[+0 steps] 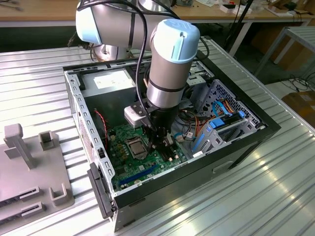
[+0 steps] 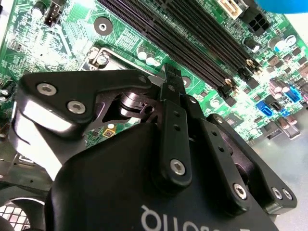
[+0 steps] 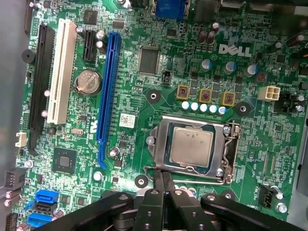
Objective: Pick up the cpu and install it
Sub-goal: 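Install the first cpu locking lever, then install the second cpu locking lever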
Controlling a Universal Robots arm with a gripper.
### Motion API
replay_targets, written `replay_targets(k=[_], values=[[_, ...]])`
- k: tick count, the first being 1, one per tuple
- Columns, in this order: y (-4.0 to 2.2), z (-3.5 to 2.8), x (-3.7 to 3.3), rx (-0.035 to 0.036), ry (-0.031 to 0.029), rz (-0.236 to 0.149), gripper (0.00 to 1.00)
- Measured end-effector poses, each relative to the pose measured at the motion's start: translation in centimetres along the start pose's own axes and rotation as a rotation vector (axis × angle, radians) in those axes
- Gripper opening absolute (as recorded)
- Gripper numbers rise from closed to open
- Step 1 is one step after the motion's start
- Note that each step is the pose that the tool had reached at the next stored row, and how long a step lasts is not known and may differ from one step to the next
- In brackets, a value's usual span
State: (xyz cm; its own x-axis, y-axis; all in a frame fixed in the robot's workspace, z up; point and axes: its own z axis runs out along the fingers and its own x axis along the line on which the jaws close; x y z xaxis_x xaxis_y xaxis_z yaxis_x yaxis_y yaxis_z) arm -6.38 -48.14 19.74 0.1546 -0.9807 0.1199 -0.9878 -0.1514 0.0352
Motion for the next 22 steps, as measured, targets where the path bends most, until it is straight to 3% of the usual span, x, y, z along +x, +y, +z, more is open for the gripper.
replay_targets(k=[4, 9, 16, 19, 22], values=[[0.02, 0.08, 0.0, 0.0, 0.0008, -0.003, 0.11], [0.44, -0.47, -0.01, 0.0043, 0.0007, -0.002, 0.11], [0.53, -2.04, -0.02, 0.0071, 0.0014, -0.002, 0.11], [0.76, -2.25, -0.38, 0.008, 0.0017, -0.002, 0.11], [1.37, -2.29, -0.62, 0.0082, 0.0016, -0.002, 0.11]])
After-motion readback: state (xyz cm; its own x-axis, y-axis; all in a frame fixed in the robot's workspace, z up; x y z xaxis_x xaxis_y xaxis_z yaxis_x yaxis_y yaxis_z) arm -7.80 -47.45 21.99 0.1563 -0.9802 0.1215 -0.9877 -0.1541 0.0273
